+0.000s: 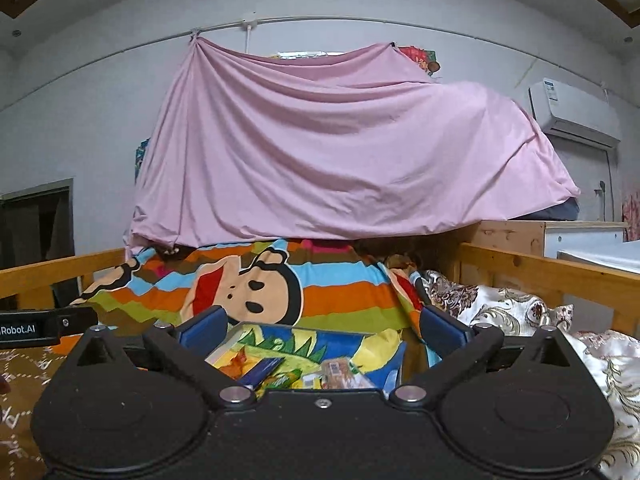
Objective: Organize snacks
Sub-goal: 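Lift both tools up and away from the tray, then move both tools down toward the rice-cracker bag and the jerky pack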
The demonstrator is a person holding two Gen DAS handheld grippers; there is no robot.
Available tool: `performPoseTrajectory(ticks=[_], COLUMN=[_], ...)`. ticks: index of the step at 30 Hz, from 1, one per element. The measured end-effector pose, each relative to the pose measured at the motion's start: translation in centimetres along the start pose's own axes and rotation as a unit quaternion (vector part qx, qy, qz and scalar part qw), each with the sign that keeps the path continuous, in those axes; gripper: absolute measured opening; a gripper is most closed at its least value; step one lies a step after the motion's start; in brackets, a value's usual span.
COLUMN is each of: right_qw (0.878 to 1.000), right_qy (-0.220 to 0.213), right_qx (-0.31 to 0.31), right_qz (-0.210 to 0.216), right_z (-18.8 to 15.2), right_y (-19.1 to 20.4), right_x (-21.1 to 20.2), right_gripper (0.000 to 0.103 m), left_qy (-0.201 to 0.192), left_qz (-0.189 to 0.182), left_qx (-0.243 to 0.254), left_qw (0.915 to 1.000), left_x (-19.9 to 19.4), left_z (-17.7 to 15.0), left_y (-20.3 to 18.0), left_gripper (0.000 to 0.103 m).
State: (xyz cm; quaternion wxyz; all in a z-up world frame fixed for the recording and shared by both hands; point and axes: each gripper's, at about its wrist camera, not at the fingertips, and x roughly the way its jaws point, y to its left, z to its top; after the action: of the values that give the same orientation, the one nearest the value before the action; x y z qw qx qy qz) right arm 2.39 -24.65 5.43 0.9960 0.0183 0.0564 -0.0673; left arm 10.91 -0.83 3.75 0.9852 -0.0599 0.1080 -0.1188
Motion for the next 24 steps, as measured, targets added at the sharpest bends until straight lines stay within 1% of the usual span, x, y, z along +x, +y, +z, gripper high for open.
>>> performPoseTrajectory(ticks=[7,13,18,24], right_qw=[1.000,1.000,0.998,0.996], right_qy=[0.008,0.019,0.035,0.055], right_qx=[-0.002,-0.007,-0.022,-0.042], right_qz=[0.010,0.022,0.038,0.054], right_z=[-0.5,-1.0,-1.7,-2.5], right_y=[0.7,1.5,2.6,4.0], right_x=[-3.0,-4.8,-5.9,-6.2], right_gripper=[0.102,0.102,0.102,0.102], left_qy=[0.014,0.032,0.043,0.064], left_qz=[0.012,0.011,0.013,0.022], left_qx=[0.006,0.015,0.020,0.015], left_qw=[0.9998,0.9993,0.9988,0.9976], left_x=[-3.5,-5.7,-6.8,-7.1], left_z=[-1.2,-2.3,-2.9,-3.3], left_y=[1.2,1.3,1.4,1.7], left_gripper=[0.103,0.103,0.103,0.103])
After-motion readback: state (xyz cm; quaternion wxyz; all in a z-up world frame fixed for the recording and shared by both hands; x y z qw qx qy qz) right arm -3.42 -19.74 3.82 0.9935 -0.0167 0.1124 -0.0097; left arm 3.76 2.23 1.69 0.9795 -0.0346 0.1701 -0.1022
